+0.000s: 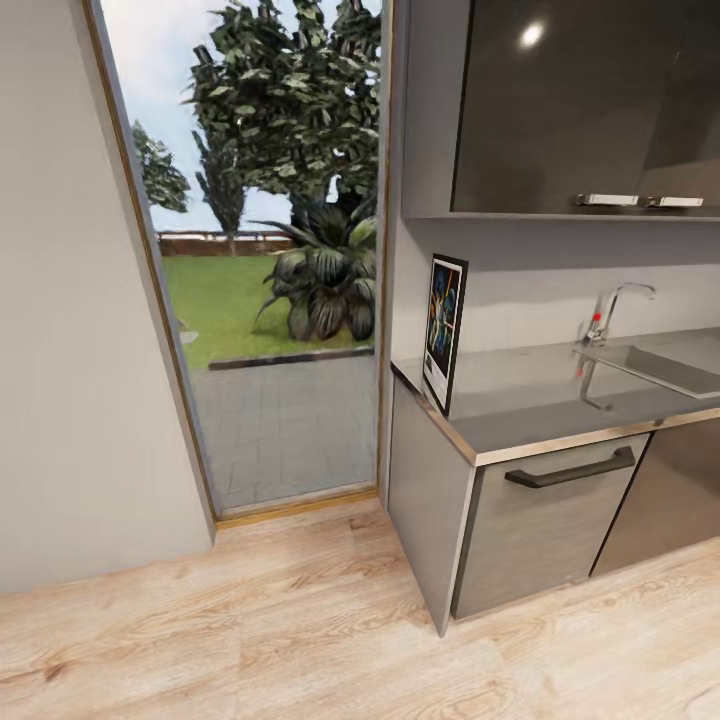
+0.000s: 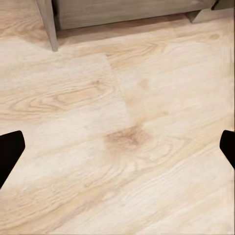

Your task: Pick up the poster from the kitchen countertop and hang it on one of the wall nails in the kitchen.

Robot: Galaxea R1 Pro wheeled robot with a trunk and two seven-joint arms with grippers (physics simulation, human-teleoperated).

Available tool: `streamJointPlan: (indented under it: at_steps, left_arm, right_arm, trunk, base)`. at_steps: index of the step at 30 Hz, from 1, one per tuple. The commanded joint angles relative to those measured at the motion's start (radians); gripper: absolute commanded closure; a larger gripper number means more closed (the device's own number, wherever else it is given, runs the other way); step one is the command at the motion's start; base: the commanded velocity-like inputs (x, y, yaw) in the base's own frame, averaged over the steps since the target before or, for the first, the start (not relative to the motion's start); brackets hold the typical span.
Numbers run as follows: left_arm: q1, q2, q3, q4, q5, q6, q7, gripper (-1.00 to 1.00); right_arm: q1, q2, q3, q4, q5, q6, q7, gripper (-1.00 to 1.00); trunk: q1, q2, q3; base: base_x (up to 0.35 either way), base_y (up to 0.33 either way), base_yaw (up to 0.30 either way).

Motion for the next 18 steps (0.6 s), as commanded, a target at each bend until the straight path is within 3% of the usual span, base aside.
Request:
streamJointPlan:
  at_steps: [1, 11, 18]
  left_arm:
    - [0.000, 0.000, 0.001, -0.002, 0.000, 0.000, 0.000, -1.00]
    - [0.000, 0.002, 0.005, 0.011, 0.002, 0.000, 0.000, -1.00]
    - [0.000, 0.002, 0.017, 0.013, 0.003, 0.001, -0.002, -1.00]
  right_arm:
    - [0.000, 0.000, -0.002, 0.000, -0.001, -0.010, -0.011, -1.00]
    - [0.007, -0.003, -0.010, 0.018, -0.001, -0.036, -0.044, -1.00]
    - [0.010, -0.002, -0.010, 0.021, 0.000, -0.038, -0.047, -1.00]
  trunk:
    - [0.000, 0.000, -0.001]
    - [0.000, 0.000, -0.001]
    - [0.000, 0.000, -0.001]
  base:
    - [0.000, 0.000, 0.000]
    - [0.020, 0.000, 0.000]
    - [0.268, -0.084, 0.000]
